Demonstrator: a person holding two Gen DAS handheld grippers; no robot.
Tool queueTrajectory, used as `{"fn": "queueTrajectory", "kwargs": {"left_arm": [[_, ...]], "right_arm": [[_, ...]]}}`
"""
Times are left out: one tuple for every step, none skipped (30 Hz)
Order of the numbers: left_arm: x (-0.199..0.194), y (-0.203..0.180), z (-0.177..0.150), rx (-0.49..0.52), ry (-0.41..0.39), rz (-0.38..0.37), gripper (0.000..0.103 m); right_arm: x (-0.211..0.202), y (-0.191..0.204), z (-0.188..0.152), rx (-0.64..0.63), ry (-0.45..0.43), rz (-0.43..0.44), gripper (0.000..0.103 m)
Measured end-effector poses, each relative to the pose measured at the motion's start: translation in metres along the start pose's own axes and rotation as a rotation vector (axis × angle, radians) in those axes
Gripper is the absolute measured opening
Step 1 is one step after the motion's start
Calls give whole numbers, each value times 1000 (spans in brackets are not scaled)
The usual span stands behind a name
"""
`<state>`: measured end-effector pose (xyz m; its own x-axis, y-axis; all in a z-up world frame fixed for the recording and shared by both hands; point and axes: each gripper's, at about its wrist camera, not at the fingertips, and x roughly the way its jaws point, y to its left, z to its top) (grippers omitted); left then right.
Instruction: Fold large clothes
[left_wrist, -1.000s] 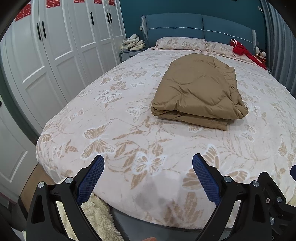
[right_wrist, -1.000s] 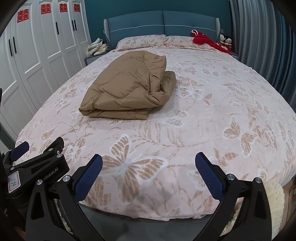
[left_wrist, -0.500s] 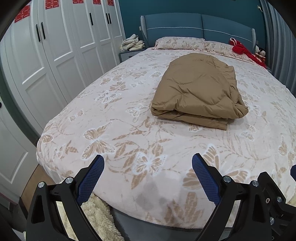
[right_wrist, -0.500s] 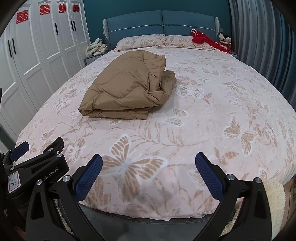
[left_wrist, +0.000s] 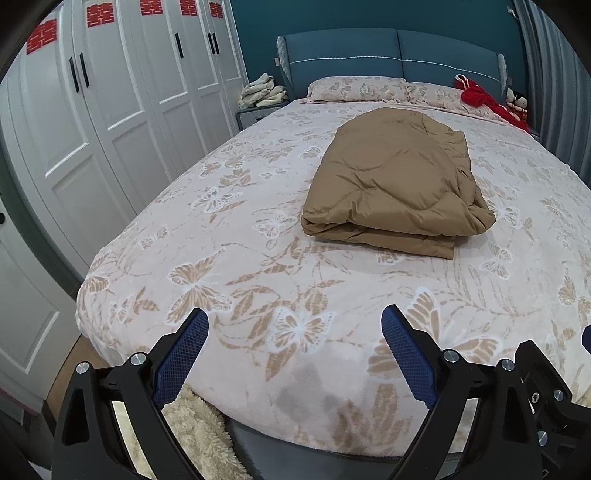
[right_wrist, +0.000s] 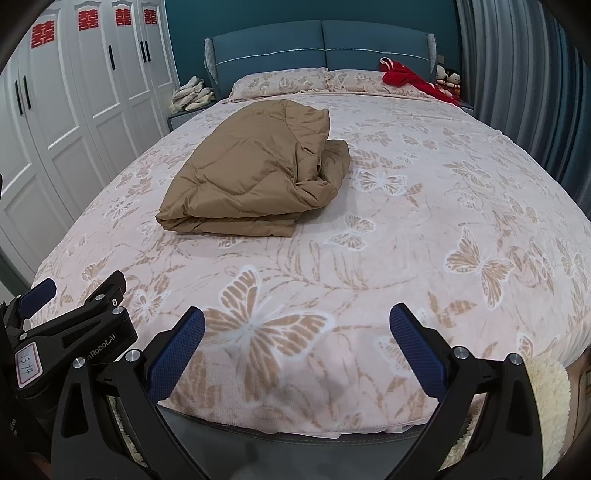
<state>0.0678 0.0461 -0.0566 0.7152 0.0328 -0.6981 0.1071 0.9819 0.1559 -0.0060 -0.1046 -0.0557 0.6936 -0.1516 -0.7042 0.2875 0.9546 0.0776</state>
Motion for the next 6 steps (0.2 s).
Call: {"fn": "queueTrajectory", "kwargs": {"left_arm": [[-1, 1, 0, -4, 0, 1, 91], [-1, 1, 1, -7, -3, -3, 88], [-2, 1, 1, -3, -5, -11, 86], [-2, 0, 1, 1, -7, -11, 86], [-2, 0, 2, 7, -8, -9, 85], [-2, -1, 2, 11, -9, -6, 85]], "right_arm": [[0, -1, 0, -2, 1, 0, 98], [0, 0, 0, 2, -1, -1, 98], [0, 0, 0, 4, -2, -3, 98], [0, 1, -1, 4, -3, -4, 98], [1, 1, -1, 3, -3, -6, 98], [1, 2, -2, 4, -2, -7, 98]]}}
